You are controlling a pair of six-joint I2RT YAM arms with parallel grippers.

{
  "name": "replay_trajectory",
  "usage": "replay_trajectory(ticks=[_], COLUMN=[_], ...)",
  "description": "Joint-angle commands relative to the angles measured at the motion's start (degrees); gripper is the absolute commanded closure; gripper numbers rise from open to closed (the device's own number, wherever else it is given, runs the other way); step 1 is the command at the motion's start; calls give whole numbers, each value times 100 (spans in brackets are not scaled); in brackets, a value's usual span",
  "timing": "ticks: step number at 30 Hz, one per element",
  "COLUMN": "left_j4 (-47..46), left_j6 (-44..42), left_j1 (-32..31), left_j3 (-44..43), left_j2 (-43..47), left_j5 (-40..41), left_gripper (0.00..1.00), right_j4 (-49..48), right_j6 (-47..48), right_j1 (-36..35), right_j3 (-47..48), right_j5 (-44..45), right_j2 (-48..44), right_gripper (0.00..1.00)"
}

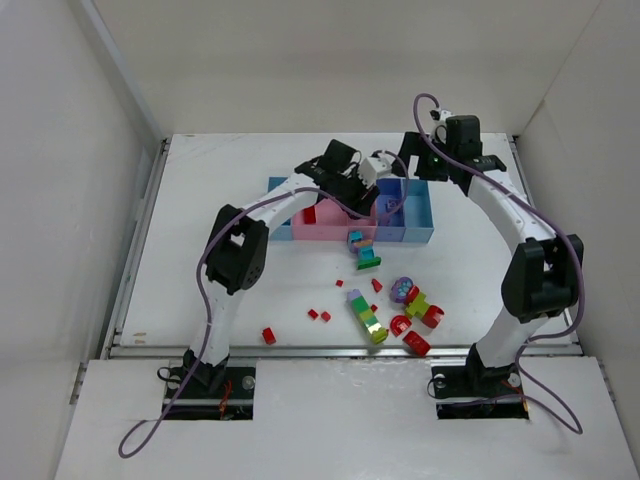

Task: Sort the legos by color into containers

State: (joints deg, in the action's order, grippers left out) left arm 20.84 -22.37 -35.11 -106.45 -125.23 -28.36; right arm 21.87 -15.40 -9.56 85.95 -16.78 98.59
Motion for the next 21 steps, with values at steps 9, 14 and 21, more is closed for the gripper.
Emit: replay_trajectory(ticks=[9,14,21], left_j4=[-99,131,-3808], left_j6=[-101,-679,-468], left_j1=[-39,-39,75], left_j3=[-33,107,2862], left_j2=[727,1420,4100], left_j5=[66,1111,2886], left_gripper=[0,0,0], right_j4=[134,238,239], right_j6=[362,476,652], right_j1=[69,69,-71], right_j3=[150,150,-95], right_j5=[43,699,2299], right_j2=[-261,-559,-1271], right_gripper=[1,1,1])
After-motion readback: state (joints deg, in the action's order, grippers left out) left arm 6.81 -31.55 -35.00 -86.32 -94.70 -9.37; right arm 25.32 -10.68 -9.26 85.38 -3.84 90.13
